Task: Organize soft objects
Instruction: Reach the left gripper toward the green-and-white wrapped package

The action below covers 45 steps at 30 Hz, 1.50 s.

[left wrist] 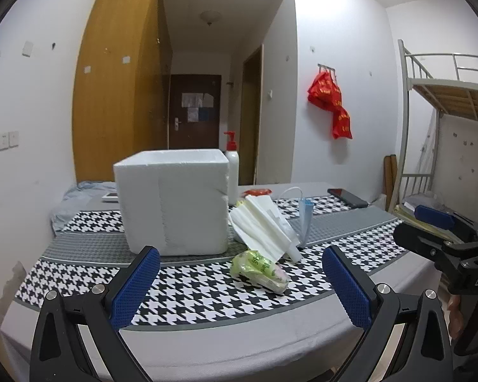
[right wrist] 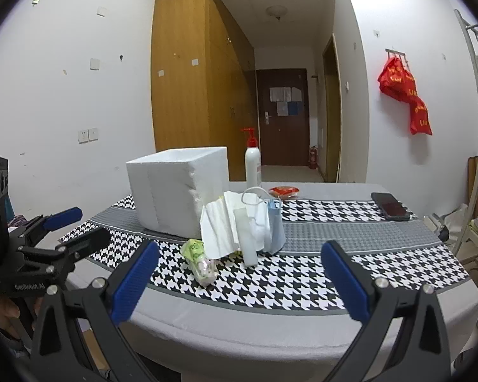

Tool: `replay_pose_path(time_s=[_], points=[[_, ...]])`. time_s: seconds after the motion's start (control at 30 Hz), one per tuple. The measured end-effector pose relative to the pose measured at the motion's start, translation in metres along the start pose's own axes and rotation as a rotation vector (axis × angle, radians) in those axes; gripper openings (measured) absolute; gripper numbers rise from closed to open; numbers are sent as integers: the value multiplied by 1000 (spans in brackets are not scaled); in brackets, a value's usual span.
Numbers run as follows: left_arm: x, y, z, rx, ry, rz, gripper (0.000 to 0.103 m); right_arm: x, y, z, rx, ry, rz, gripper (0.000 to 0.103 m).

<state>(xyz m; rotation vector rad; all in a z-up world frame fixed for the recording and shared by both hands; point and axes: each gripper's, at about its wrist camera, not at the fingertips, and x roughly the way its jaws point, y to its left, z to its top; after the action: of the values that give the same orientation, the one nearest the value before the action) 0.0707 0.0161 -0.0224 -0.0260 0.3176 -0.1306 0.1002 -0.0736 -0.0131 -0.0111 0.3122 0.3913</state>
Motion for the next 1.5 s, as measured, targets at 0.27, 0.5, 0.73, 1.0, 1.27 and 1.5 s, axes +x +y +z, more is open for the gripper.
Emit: replay_pose_path(time_s=[0.27,0.5,0.73,1.0,1.27,1.5], points=[[25,-3,-1,1,62,-33,102,17,-9,-1,9,31,-19,103],[52,-8,-4,3,133,-60,102,34,-19,-3,34,65,-27,103],[82,-11,-9,-13,212,-71,102,51,-31,-5,53,95,-40,103],[118,-18,-16,-42,319,-55,102,66,-41,-10,73,130,-46,103],[143,-19,-21,-55,396,-6,95,80,-51,-10,87,147,-34,103],[160,-21,-27,-62,442,17,77,92,-56,-13,98,171,-17,103]])
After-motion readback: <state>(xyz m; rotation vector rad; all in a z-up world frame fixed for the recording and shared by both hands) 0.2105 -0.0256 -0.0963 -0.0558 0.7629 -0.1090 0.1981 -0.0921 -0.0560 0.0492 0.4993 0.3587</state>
